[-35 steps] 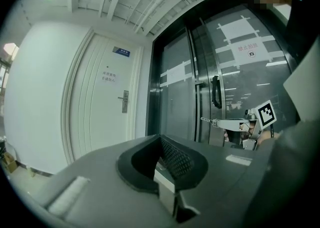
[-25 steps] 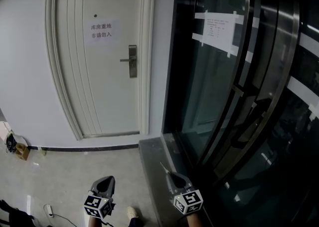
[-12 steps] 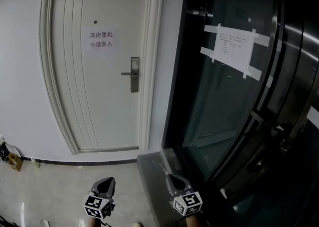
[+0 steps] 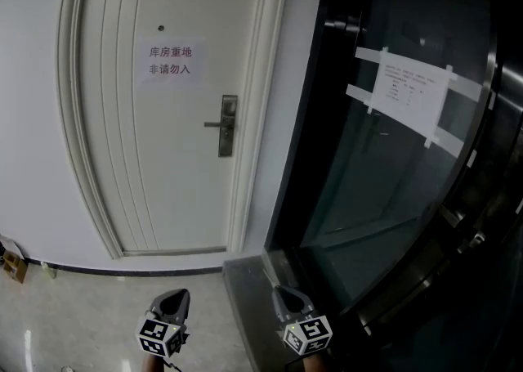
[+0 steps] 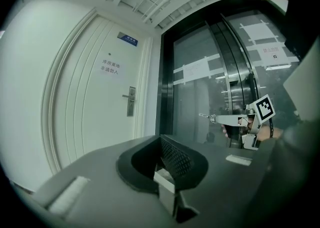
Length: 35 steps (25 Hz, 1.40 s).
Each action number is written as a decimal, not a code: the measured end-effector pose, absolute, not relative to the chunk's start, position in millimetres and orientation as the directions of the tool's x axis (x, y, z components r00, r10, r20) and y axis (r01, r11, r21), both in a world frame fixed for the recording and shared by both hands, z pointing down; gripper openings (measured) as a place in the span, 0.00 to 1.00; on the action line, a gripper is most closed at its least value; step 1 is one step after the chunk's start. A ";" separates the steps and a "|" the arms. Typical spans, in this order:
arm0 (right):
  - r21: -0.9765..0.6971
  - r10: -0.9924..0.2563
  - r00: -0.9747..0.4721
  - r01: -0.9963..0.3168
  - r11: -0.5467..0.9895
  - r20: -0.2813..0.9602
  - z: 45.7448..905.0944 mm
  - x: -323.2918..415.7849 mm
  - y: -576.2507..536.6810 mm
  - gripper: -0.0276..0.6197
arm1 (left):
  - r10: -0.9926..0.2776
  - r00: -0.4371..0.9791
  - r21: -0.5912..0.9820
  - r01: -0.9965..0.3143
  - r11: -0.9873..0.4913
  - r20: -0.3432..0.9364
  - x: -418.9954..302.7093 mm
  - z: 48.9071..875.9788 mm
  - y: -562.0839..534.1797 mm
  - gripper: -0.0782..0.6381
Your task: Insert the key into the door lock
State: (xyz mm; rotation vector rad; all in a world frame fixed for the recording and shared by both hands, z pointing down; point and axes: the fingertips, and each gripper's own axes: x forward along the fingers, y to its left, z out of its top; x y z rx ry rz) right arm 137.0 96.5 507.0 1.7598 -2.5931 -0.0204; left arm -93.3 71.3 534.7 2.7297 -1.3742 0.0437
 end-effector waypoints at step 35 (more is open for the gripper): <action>0.015 -0.908 -0.420 -0.907 0.420 0.007 515.4 147.8 -194.7 0.06 | -0.850 0.518 0.066 -0.855 -0.514 0.094 -97.6 535.5 -193.0 0.11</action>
